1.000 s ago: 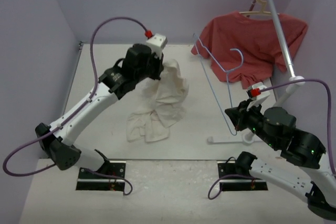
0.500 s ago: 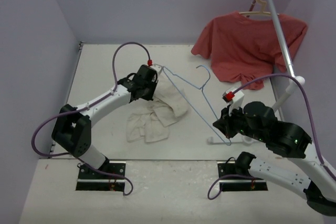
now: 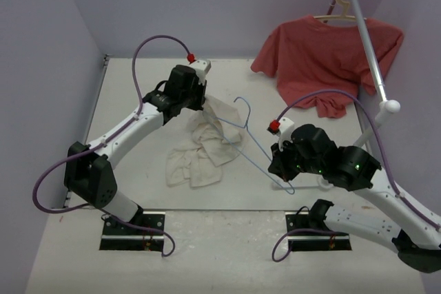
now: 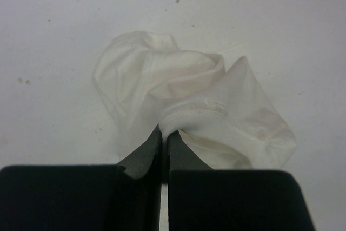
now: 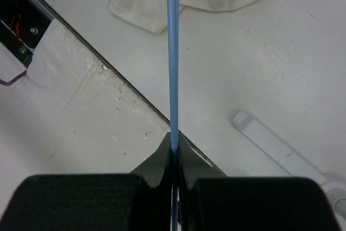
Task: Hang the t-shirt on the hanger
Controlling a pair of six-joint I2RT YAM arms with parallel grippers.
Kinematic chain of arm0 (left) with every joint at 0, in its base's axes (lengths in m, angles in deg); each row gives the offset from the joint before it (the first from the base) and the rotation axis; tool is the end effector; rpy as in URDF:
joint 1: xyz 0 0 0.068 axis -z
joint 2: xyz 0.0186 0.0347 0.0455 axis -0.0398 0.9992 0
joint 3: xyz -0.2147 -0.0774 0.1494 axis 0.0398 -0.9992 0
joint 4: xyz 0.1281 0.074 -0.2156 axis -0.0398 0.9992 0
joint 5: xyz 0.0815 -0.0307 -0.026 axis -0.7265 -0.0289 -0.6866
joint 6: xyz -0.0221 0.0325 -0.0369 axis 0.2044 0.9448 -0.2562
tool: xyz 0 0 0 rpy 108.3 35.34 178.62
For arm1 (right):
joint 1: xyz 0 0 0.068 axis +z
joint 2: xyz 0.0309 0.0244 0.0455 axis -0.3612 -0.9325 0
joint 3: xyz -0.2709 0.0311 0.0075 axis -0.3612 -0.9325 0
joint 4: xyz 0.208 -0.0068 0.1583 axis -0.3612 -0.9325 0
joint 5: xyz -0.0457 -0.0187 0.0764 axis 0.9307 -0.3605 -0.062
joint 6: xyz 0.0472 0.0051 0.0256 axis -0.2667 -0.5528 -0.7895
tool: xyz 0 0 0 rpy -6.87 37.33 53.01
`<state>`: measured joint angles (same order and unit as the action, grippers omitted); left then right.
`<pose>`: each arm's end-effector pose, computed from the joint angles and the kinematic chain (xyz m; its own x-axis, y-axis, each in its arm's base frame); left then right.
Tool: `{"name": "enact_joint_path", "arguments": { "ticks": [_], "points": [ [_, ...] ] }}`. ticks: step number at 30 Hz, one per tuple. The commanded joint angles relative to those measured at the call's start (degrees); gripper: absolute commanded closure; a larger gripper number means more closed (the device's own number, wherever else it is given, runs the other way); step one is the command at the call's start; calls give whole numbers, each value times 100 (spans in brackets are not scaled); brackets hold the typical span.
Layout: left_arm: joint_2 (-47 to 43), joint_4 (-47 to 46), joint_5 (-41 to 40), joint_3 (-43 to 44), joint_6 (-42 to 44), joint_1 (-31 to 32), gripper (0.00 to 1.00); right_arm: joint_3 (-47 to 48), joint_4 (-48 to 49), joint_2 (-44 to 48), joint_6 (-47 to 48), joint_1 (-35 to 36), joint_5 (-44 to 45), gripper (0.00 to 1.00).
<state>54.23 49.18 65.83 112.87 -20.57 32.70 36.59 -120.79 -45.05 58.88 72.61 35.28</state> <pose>0.3060 -0.1770 0.3108 -0.6064 0.1141 -0.7869 0.3437 0.9300 -0.1300 0.0842 0.1080 0.3587 -0.6326 -0.3406 -0.6956 -0.6484 0.7241 0.2351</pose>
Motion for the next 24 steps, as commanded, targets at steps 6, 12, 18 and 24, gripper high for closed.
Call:
{"name": "enact_joint_path", "arguments": {
  "ticks": [6,12,18,24],
  "points": [
    [-259,-294,978,-104,249,-27,100,65,464,-426,-145,33,613,100],
    [-249,-64,565,-108,328,-27,100,270,250,-404,-207,39,871,100],
    [-478,-188,867,-201,278,-20,100,321,120,-686,-134,40,974,100],
    [-530,-123,1058,-44,416,-27,100,193,503,-715,227,33,349,100]
  ]
}}
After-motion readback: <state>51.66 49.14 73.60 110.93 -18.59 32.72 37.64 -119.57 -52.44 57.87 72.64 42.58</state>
